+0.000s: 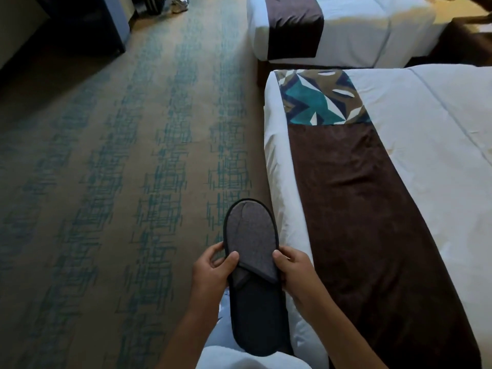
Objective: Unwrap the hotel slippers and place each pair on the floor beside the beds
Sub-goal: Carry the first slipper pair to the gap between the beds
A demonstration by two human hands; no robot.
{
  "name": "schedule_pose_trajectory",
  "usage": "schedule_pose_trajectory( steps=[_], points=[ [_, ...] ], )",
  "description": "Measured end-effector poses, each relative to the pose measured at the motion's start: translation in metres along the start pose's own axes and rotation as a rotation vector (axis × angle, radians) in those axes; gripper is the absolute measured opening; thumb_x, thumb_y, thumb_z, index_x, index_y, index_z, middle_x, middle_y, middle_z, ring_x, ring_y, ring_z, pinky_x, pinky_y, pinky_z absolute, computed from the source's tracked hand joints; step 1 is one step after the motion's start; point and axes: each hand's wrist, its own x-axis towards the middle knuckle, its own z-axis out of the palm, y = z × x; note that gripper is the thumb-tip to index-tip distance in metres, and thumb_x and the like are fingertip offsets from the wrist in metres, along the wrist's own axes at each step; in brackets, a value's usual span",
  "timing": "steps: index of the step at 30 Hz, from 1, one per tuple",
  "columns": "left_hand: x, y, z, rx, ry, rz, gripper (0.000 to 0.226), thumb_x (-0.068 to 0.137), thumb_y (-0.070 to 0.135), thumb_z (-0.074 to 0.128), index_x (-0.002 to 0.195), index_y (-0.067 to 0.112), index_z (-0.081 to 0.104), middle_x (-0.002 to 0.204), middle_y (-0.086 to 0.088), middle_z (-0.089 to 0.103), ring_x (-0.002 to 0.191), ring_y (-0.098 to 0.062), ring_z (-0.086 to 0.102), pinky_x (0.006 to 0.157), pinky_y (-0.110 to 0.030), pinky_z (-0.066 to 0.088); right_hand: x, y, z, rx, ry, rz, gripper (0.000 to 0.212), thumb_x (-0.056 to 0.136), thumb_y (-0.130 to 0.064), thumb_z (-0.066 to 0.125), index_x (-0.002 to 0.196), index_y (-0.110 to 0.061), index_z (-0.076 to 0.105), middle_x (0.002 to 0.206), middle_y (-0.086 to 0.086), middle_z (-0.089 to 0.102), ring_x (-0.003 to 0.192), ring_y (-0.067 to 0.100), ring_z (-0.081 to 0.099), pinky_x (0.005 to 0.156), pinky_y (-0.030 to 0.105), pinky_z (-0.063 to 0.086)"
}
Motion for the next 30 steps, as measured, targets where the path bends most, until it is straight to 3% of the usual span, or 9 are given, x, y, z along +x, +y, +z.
schedule_pose_trajectory(
  steps=[4, 7, 10, 13, 19, 23, 27, 30],
  points=[
    [0.087, 0.061, -0.008, 0.024, -0.023, -0.009, 0.021, 0.087, 0.0, 0.067, 0.108, 0.003, 0.063, 0.086, -0.006, 0.076, 0.068, -0.009, 0.074, 0.057, -0.02, 0.057, 0.071, -0.058, 0.041, 0.014, 0.007, 0.008, 0.021, 0.1, -0.019, 0.051, 0.095, -0.012, 0.07, 0.078, 0.0, 0.072, 0.066, 0.005, 0.068, 0.057, 0.024, 0.052],
    [0.145, 0.104, -0.012, 0.044, -0.032, -0.002, 0.022, 0.087, 0.002, 0.068, 0.108, 0.001, 0.064, 0.089, -0.006, 0.075, 0.073, -0.013, 0.072, 0.064, -0.022, 0.06, 0.119, -0.104, 0.068, 0.016, 0.003, -0.021, 0.021, 0.099, -0.02, 0.052, 0.098, -0.009, 0.07, 0.095, 0.014, 0.073, 0.084, 0.02, 0.068, 0.071, 0.035, 0.055],
    [0.195, 0.138, -0.009, 0.053, -0.056, -0.011, 0.009, 0.087, 0.006, 0.069, 0.096, 0.007, 0.067, 0.078, 0.001, 0.078, 0.07, -0.01, 0.072, 0.062, -0.022, 0.058, 0.164, -0.141, 0.082, 0.03, 0.01, -0.045, 0.021, 0.099, -0.02, 0.053, 0.099, -0.006, 0.069, 0.103, 0.022, 0.071, 0.089, 0.027, 0.067, 0.082, 0.047, 0.054],
    [0.24, 0.166, 0.004, 0.048, -0.073, -0.022, 0.008, 0.088, 0.009, 0.069, 0.091, 0.001, 0.07, 0.079, -0.005, 0.077, 0.076, -0.019, 0.072, 0.068, -0.029, 0.06, 0.21, -0.17, 0.087, 0.044, 0.009, -0.051, 0.021, 0.098, -0.022, 0.054, 0.096, -0.008, 0.07, 0.103, 0.024, 0.07, 0.092, 0.03, 0.068, 0.088, 0.054, 0.054],
    [0.347, 0.21, 0.05, 0.065, -0.084, -0.015, 0.015, 0.088, 0.011, 0.069, 0.09, -0.003, 0.07, 0.083, -0.012, 0.076, 0.078, -0.023, 0.072, 0.072, -0.034, 0.059, 0.321, -0.229, 0.075, 0.106, 0.015, -0.03, 0.018, 0.098, -0.017, 0.054, 0.1, -0.006, 0.069, 0.1, 0.018, 0.073, 0.09, 0.025, 0.07, 0.078, 0.04, 0.057],
    [0.431, 0.247, 0.097, 0.079, -0.075, -0.013, 0.015, 0.088, 0.011, 0.069, 0.092, -0.004, 0.071, 0.087, -0.015, 0.077, 0.079, -0.023, 0.072, 0.072, -0.032, 0.059, 0.405, -0.282, 0.058, 0.11, 0.025, -0.038, 0.015, 0.096, -0.017, 0.058, 0.096, -0.009, 0.07, 0.098, 0.017, 0.075, 0.088, 0.027, 0.069, 0.084, 0.05, 0.054],
    [0.503, 0.294, 0.148, 0.079, -0.061, 0.0, 0.012, 0.088, 0.009, 0.069, 0.089, -0.003, 0.071, 0.085, -0.014, 0.076, 0.079, -0.024, 0.07, 0.079, -0.035, 0.057, 0.478, -0.343, 0.039, 0.112, 0.025, -0.034, 0.013, 0.096, -0.014, 0.059, 0.099, -0.006, 0.068, 0.099, 0.016, 0.075, 0.09, 0.027, 0.07, 0.083, 0.044, 0.056],
    [0.551, 0.328, 0.179, 0.075, -0.079, 0.002, 0.01, 0.088, 0.008, 0.069, 0.089, -0.002, 0.071, 0.082, -0.009, 0.077, 0.076, -0.021, 0.071, 0.074, -0.032, 0.057, 0.525, -0.386, 0.027, 0.093, 0.031, -0.038, 0.018, 0.095, -0.019, 0.059, 0.106, -0.008, 0.067, 0.105, 0.016, 0.074, 0.098, 0.031, 0.071, 0.087, 0.048, 0.058]
  ],
)
